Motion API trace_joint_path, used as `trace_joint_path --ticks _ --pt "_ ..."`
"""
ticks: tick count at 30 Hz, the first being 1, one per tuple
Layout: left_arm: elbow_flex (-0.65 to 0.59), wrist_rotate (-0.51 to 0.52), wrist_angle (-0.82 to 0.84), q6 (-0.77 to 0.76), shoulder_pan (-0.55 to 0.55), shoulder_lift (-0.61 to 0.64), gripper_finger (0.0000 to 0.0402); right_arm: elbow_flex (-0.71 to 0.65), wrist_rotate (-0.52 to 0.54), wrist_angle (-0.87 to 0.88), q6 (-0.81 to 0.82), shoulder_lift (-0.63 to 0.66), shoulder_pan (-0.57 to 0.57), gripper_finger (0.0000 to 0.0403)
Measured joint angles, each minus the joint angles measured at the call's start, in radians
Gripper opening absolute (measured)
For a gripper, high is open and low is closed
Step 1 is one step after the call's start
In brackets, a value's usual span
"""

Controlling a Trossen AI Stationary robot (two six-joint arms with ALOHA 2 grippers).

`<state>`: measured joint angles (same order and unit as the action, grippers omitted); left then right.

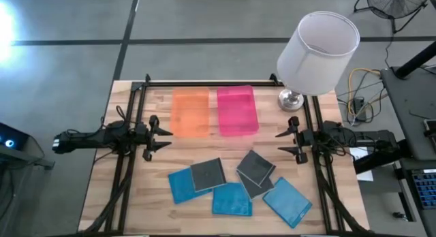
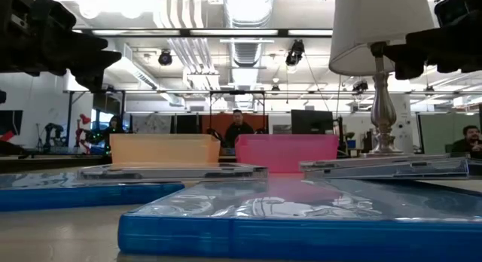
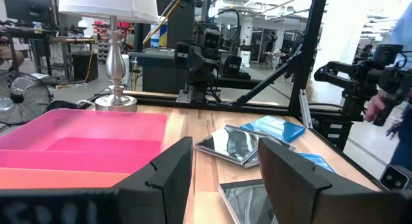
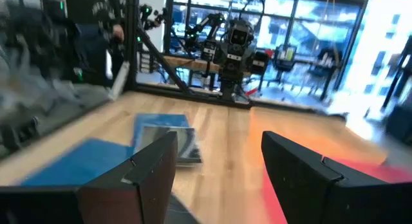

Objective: Pick & place jewel cases by type
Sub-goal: Put the top black CD case into the pink bin

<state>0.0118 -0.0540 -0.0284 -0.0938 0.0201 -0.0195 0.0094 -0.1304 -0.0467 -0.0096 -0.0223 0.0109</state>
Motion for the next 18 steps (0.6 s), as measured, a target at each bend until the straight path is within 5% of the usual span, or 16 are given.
trace_joint_path --ticks 11,18 --pt "0.000 0.000 0.001 0.000 0.000 0.000 0.0161 0.000 0.184 -0.086 0.866 0.000 0.000 0.0221" --pt "0.000 0.000 0.000 0.001 0.000 0.000 0.0161 0.000 0.413 -0.179 1.112 -0.001 0.000 0.0221"
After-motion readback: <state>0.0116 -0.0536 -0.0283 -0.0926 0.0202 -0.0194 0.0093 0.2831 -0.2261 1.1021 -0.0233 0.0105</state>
